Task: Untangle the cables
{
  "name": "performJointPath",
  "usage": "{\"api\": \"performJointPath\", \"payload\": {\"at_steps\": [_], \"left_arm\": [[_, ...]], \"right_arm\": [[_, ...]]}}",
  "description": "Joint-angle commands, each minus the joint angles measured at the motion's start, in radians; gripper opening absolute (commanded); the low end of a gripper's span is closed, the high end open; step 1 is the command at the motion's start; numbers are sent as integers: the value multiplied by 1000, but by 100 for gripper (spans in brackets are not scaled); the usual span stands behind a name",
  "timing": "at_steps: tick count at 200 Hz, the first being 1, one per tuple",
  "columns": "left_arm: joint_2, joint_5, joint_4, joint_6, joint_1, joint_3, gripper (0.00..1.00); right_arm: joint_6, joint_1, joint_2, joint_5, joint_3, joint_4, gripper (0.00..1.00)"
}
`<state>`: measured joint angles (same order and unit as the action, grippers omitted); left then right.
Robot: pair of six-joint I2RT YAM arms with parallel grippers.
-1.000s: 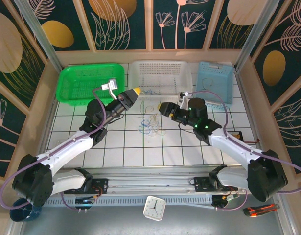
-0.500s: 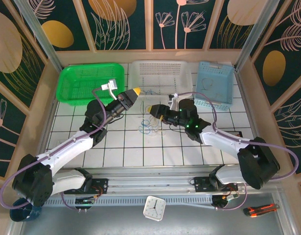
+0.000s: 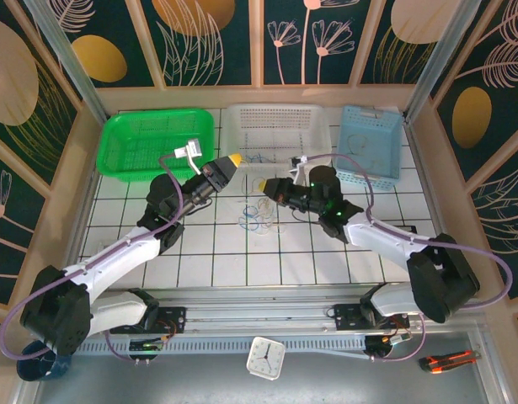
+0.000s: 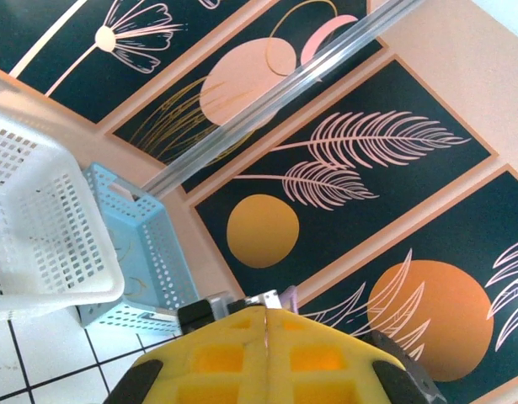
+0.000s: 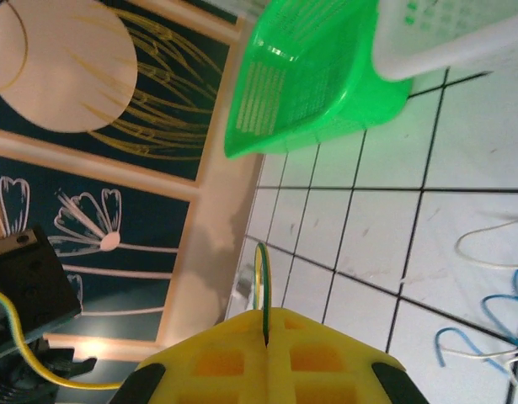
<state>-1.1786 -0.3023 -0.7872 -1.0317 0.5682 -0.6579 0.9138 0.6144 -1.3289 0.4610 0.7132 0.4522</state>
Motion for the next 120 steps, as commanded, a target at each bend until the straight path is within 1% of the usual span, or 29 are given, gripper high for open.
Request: {"api": "performJointPath", "payload": {"at_steps": [1, 6, 10, 29, 44, 64, 87, 120], "left_arm": [[29, 21, -44, 22, -6, 20, 0], [32, 27, -43, 24, -5, 25, 0], [35, 30, -41, 25, -5, 28, 0], [46, 54, -41, 26, -6, 50, 0], [54, 70, -51, 19, -4, 68, 0], [59, 83, -57, 16, -5, 78, 0], [56, 88, -61, 14, -5, 83, 0], [54, 91, -64, 15, -6, 91, 0]], "right_arm": [[-76, -61, 96, -35, -7, -89, 0], [-88, -62, 115, -44, -10, -114, 0], [-95, -102, 131, -52, -14, -135, 0], [-112, -196, 209, -79, -40, -204, 0], [-127, -265, 259, -72, -46, -249, 0], [-142, -332, 302, -59, -40, -292, 0], [-156, -382, 311, -44, -11, -318, 0], [-164, -411, 285, -33, 50, -314, 0]]}}
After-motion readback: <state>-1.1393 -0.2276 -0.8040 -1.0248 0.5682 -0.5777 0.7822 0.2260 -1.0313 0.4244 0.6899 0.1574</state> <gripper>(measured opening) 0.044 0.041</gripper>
